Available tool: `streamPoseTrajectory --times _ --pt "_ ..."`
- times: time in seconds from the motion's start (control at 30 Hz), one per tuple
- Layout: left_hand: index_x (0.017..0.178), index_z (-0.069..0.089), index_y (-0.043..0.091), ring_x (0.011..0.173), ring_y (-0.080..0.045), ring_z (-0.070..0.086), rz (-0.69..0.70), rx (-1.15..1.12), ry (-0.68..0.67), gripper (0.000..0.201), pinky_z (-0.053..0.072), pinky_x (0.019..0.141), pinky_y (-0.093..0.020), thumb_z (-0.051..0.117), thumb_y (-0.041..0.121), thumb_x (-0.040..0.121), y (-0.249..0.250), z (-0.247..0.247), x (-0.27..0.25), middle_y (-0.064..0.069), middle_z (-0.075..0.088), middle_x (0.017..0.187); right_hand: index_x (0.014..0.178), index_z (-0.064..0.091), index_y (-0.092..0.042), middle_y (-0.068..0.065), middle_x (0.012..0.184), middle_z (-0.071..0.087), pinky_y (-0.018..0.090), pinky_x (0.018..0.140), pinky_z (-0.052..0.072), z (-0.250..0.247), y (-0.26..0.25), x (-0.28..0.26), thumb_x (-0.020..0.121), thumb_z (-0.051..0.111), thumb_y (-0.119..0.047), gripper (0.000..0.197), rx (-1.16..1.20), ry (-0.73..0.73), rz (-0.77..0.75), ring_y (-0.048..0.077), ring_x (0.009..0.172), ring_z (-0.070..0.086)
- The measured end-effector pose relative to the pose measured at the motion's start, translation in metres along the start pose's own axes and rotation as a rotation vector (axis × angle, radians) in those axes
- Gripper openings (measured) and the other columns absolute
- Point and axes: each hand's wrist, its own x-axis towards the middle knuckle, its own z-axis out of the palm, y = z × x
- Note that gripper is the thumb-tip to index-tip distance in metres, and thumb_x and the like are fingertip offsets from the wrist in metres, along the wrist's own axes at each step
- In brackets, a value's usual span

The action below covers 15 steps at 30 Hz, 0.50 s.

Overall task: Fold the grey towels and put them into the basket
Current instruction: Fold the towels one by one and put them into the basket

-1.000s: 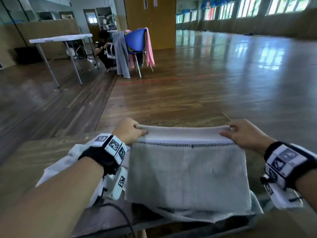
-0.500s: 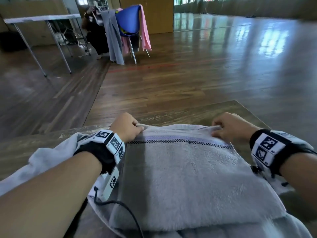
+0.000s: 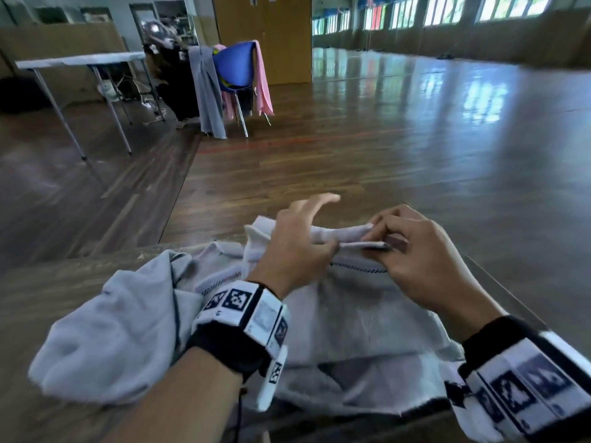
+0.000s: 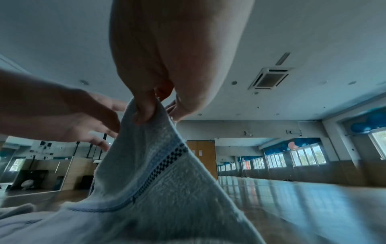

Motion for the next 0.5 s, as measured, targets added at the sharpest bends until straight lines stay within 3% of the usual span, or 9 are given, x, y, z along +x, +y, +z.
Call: streamPoseTrajectory --times 0.07,0.13,0.17,0.23,0.3,0.33,0.4,0.5 --pt "0.113 0.068 0.031 0.115 -0.011 0.059 -0.017 -0.078 -0.074 0.030 0.047 0.102 -0.040 0.066 0.020 0.086 0.013 0.005 -0.016 0.009 0.068 0.117 0.076 0.074 -0.009 -0.005 0.096 0.065 0.004 0.075 0.044 -0.003 -0.004 -0.026 0.076 0.078 0.009 0.019 0.055 0.006 0.000 -0.001 0.089 0.065" --pt "0.096 0.075 0.026 0.096 -0.007 0.067 -0.066 -0.149 -0.152 0.009 0.054 0.092 -0.038 0.070 0.026 0.089 0.019 0.012 -0.031 0.007 0.075 0.098 0.077 0.075 -0.009 -0.006 0.097 0.065 0.001 0.076 0.042 -0.009 -0.002 -0.044 0.077 0.077 0.011 0.020 0.052 0.001 0.004 -0.003 0.091 0.064" --pt "0.091 0.076 0.024 0.086 -0.005 0.068 -0.092 -0.186 -0.189 0.009 0.056 0.087 -0.035 0.072 0.031 0.088 0.021 0.015 -0.036 0.006 0.076 0.090 0.077 0.076 -0.009 -0.007 0.098 0.066 0.001 0.076 0.043 -0.013 0.000 -0.048 0.077 0.077 0.011 0.020 0.034 -0.007 0.002 -0.004 0.092 0.064" --pt "0.086 0.076 0.023 0.070 -0.003 0.063 -0.105 -0.197 -0.250 0.020 0.056 0.075 -0.033 0.073 0.042 0.084 0.026 0.018 -0.041 0.005 0.075 0.079 0.078 0.077 -0.012 -0.009 0.099 0.066 0.010 0.080 0.049 -0.020 0.005 -0.049 0.077 0.077 0.010 0.022 0.008 -0.027 0.003 0.000 0.095 0.065" --pt "0.080 0.075 0.027 0.061 0.001 0.058 -0.127 -0.193 -0.322 0.015 0.051 0.064 -0.029 0.072 0.042 0.083 0.030 0.018 -0.037 0.009 0.071 0.072 0.079 0.078 -0.013 -0.008 0.100 0.066 0.033 0.087 0.057 -0.024 0.007 -0.045 0.078 0.077 0.009 0.022 0.033 -0.051 0.009 0.009 0.098 0.067" --pt "0.071 0.073 0.031 0.055 0.005 0.054 -0.150 -0.211 -0.359 0.017 0.045 0.058 -0.021 0.071 0.040 0.086 0.033 0.018 -0.035 0.014 0.067 0.063 0.080 0.078 -0.013 -0.007 0.100 0.066 0.041 0.087 0.057 -0.025 0.007 -0.043 0.078 0.076 0.008 0.022 0.052 -0.068 -0.001 0.013 0.098 0.067" --pt "0.056 0.066 0.033 0.044 0.007 0.046 -0.187 -0.254 -0.377 0.036 0.036 0.049 -0.010 0.067 0.041 0.091 0.035 0.019 -0.032 0.019 0.055 0.049 0.081 0.078 -0.014 -0.006 0.100 0.066 0.045 0.087 0.057 -0.025 0.009 -0.039 0.078 0.076 0.007 0.021 0.061 -0.091 -0.023 0.016 0.098 0.068" --pt "0.069 0.063 0.021 0.050 -0.001 0.045 -0.195 -0.282 -0.275 0.030 0.038 0.053 -0.020 0.073 0.046 0.080 0.032 0.022 -0.024 0.017 0.054 0.054 0.081 0.079 -0.017 -0.006 0.100 0.065 0.043 0.086 0.057 -0.022 0.014 -0.035 0.079 0.079 0.001 0.018 0.009 -0.083 -0.039 0.013 0.097 0.067"
